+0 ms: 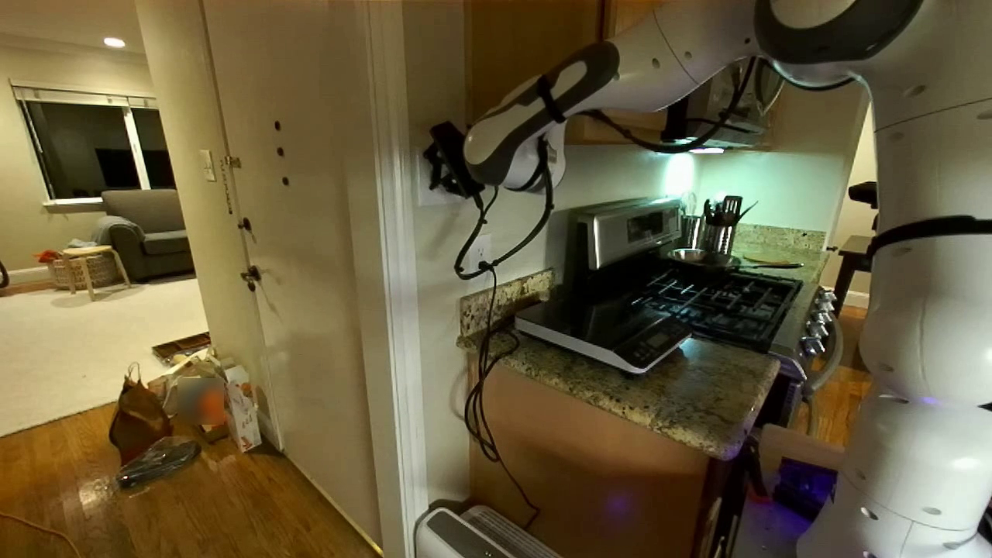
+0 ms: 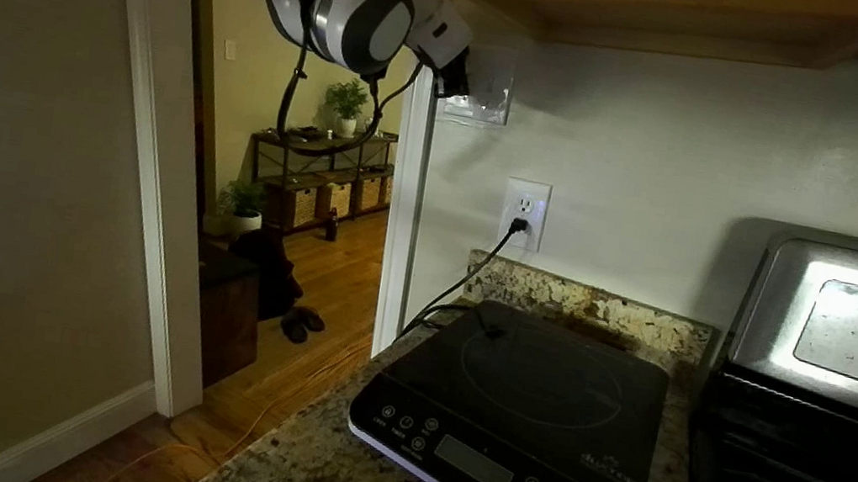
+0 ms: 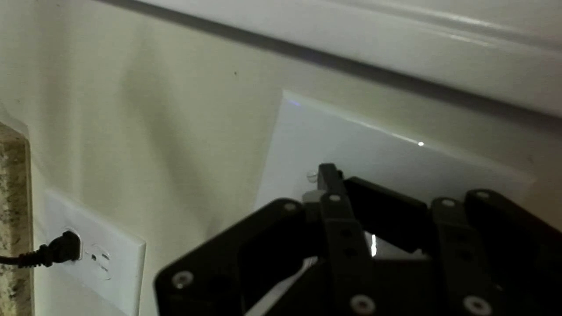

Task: Turn on the light using the switch on the left

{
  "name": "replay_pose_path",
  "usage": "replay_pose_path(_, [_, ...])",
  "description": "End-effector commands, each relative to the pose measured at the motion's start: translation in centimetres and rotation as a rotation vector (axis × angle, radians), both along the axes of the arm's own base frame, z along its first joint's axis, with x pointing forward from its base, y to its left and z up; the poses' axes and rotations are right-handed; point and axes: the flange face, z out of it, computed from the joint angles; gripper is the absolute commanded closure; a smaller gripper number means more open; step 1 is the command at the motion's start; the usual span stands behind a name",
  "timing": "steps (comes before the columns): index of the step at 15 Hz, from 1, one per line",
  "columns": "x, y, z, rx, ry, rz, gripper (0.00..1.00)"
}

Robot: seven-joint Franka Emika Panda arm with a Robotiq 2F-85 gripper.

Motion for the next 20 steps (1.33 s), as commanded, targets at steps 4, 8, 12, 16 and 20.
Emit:
replay_pose_path(4, [-0.3,1.8,2.8,-0.046,-0.061,0.065,0.92])
replay_pose_path(8, [-0.6,3.2,4.6,-0.068,-0.102,0.103,0.92])
replay_pose_path(12, [-0.9,4.1,4.9,-0.068,-0.083,0.128,0.66])
replay_pose_path(16, [-1.5,4.1,3.0,-0.037,0.126,0.177,0.50])
replay_pose_path(20, [-3.2,4.5,2.7,-0.031,0.355,0.239,0.24])
